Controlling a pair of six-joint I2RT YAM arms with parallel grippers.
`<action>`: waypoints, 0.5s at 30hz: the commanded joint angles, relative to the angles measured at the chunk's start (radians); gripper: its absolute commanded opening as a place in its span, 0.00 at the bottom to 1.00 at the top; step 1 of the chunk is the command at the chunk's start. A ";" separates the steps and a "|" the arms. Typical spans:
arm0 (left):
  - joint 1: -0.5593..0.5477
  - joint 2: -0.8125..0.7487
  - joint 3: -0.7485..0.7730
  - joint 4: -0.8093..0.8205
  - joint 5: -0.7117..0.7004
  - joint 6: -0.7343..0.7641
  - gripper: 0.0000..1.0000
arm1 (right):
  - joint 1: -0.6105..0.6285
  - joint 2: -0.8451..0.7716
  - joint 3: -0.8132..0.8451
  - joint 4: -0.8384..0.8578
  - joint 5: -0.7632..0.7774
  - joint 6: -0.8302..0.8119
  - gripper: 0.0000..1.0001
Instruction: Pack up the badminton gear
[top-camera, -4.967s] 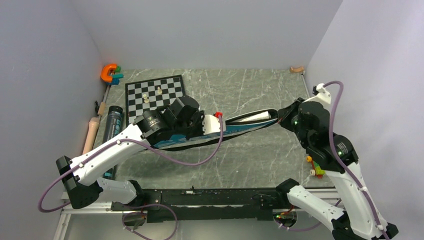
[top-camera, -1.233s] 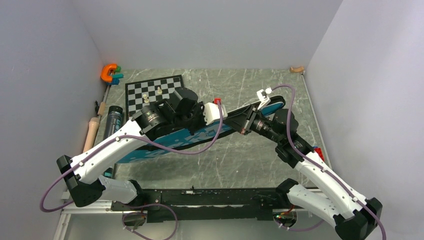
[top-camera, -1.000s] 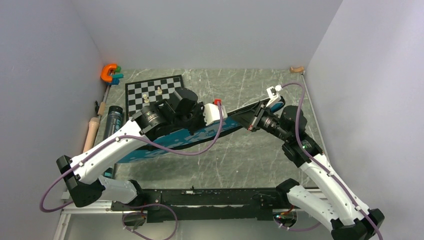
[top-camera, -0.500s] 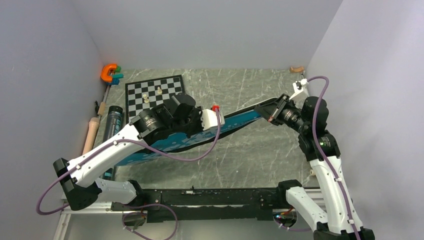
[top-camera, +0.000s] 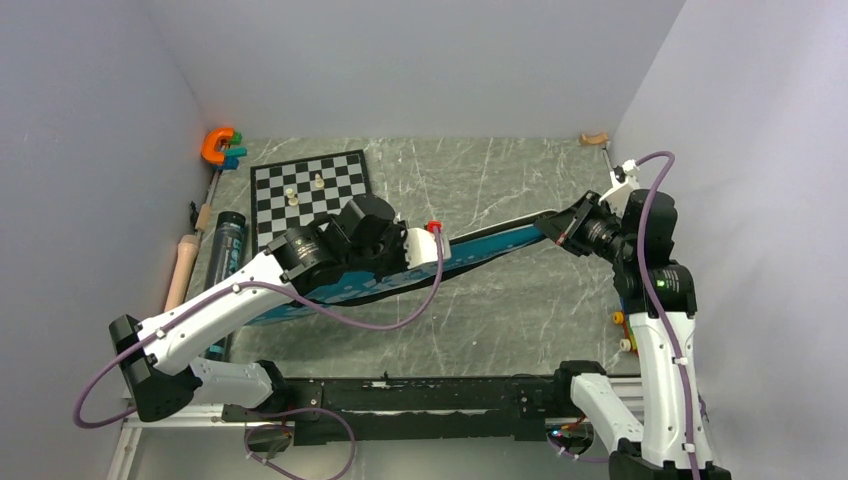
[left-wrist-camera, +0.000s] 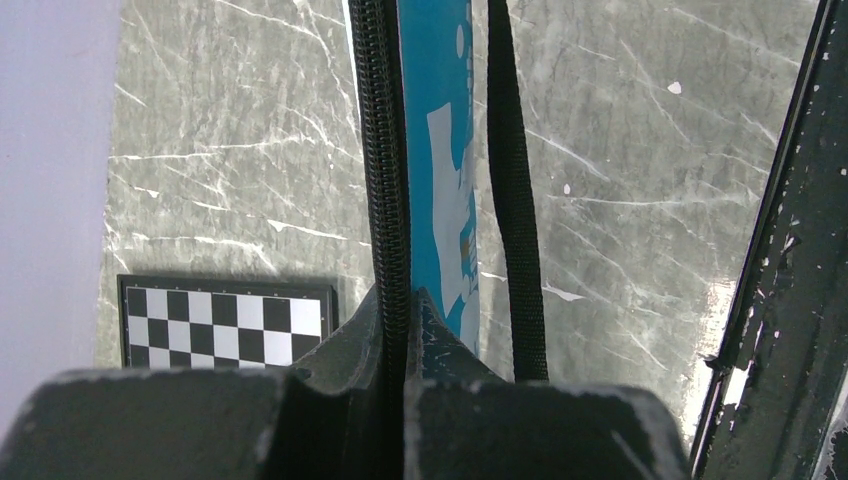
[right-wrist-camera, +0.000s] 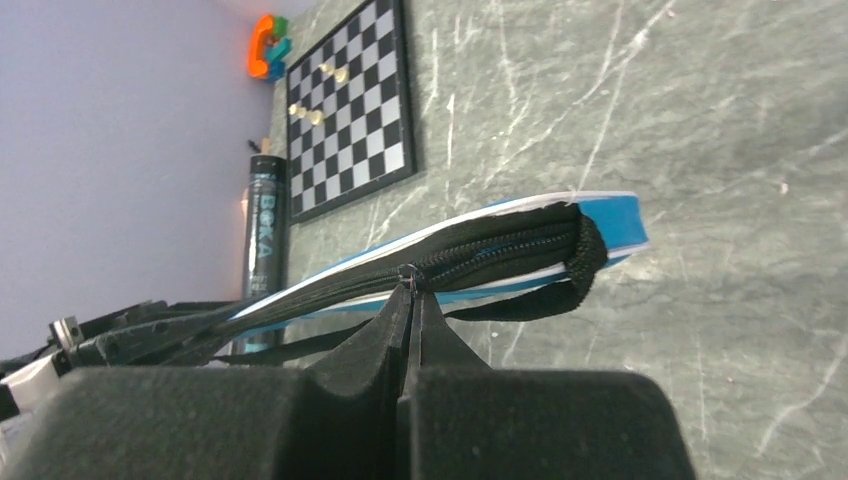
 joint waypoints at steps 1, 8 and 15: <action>-0.002 -0.051 0.002 0.024 -0.043 0.032 0.00 | -0.044 0.007 0.076 -0.041 0.145 -0.045 0.00; -0.001 -0.050 -0.001 0.013 -0.051 0.037 0.00 | -0.100 0.037 0.098 -0.106 0.214 -0.081 0.00; -0.001 -0.047 -0.005 0.005 -0.045 0.039 0.00 | -0.133 0.051 0.109 -0.131 0.260 -0.097 0.00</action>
